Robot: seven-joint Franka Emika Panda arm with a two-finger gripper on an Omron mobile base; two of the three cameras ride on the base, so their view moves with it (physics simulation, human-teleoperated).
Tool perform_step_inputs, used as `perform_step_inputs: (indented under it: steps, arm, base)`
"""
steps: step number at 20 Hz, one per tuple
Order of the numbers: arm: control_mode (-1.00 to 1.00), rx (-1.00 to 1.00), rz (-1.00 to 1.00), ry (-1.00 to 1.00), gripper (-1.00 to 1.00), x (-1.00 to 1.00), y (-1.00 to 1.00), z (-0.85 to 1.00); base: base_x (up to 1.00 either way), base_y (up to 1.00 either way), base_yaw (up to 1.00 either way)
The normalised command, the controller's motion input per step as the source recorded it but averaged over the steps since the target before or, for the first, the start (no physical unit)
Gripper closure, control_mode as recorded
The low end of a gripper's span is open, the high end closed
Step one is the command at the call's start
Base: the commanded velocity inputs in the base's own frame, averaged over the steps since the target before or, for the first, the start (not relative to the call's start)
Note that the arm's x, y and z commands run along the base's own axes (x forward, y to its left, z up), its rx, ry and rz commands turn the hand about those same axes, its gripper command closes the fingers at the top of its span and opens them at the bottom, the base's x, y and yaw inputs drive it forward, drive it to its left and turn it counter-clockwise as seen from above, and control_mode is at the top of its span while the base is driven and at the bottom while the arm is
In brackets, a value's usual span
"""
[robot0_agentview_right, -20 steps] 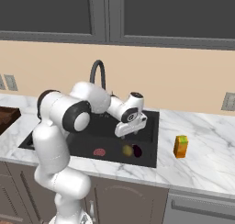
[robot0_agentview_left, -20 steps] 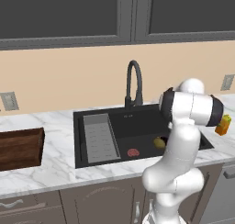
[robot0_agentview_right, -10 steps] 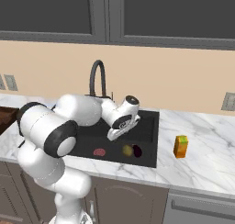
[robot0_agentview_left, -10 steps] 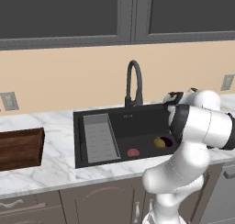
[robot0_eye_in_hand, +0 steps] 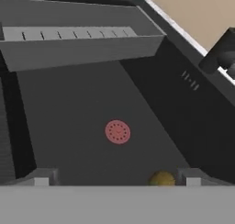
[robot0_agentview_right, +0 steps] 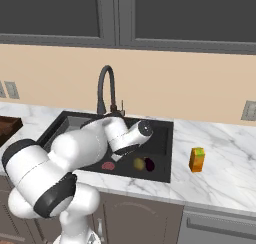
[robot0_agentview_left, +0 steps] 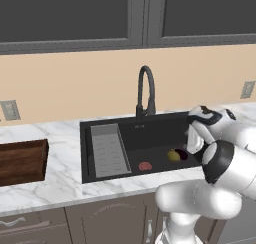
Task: Pick up all produce items and place them in the sink. Turn on the sink faucet to wash them. Then turn the sink off and put them in the tray.
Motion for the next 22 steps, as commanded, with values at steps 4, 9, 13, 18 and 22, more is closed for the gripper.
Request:
perform_step_inputs:
  steps: [4,9,13,18,22]
  arm:
    - [-1.0,0.16,0.12,-0.18,-1.0,0.01,0.18,0.62]
    - [-1.0,0.17,0.08,-0.15,-1.0,0.07,0.1,0.54]
    - [-1.0,0.26,0.01,-0.01,-1.0,0.04,-0.21,0.06]
    - [-1.0,0.24,0.0,-0.01,-1.0,0.36,-0.02,0.27]
    - [-1.0,0.18,0.03,-0.04,-1.0,0.47,0.0,0.17]
  base:
    - [0.0,0.0,0.0]
    - [0.0,0.0,0.0]
    - [0.0,0.0,0.0]
    - [0.0,0.0,0.0]
    - [0.0,0.0,0.0]
